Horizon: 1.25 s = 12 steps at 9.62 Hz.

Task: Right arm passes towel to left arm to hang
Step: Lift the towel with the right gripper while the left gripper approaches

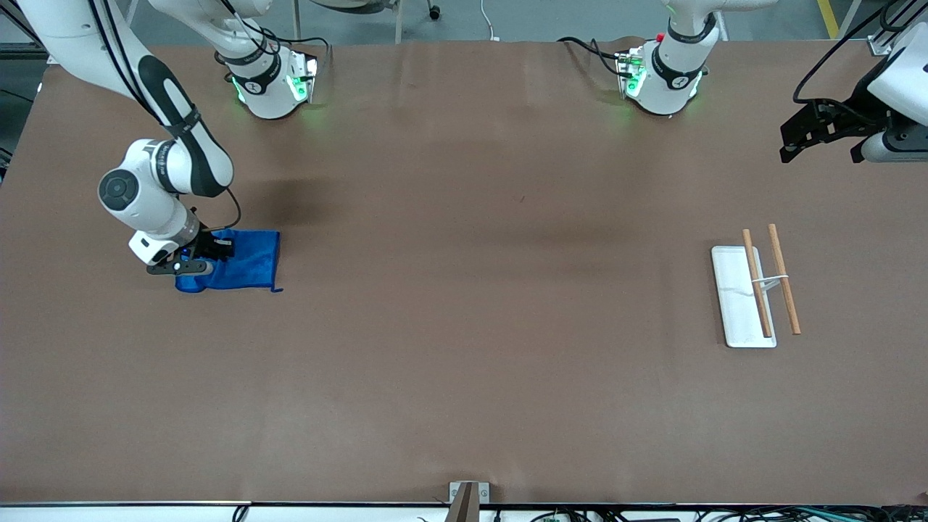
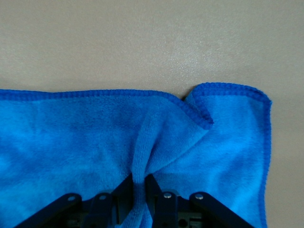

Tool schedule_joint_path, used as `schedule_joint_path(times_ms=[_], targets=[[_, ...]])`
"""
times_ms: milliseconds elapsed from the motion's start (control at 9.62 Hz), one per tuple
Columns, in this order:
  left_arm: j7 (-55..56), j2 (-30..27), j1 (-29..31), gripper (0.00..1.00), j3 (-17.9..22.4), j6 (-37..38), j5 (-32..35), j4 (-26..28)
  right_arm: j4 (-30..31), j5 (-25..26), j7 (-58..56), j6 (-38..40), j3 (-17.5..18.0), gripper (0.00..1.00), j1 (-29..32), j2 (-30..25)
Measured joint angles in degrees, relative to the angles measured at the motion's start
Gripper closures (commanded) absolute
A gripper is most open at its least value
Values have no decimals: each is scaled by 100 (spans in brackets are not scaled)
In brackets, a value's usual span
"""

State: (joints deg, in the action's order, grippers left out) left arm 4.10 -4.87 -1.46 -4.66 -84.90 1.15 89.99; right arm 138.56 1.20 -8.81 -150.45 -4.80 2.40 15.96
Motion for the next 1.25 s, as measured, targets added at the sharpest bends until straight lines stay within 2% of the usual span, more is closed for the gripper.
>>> schedule_joint_path(times_ms=[312, 416, 623, 935, 1247], targets=[[0, 0, 0, 0, 0, 0, 0, 0, -1013, -21, 95, 2055, 58, 100, -80, -485], [0, 0, 1, 0, 0, 0, 0, 0, -1347, -165, 211, 2582, 208, 100, -98, -597], [0, 1, 1, 0, 0, 0, 0, 0, -1890, -992, 364, 3100, 735, 100, -146, -716], [0, 4, -2, 0, -1, 0, -77, 0, -2441, -2340, 422, 3089, 1512, 100, -206, -708], [0, 68, 2, 0, 1, 0, -521, 3, -3005, -4440, 442, 3059, 2135, 100, -306, -587]])
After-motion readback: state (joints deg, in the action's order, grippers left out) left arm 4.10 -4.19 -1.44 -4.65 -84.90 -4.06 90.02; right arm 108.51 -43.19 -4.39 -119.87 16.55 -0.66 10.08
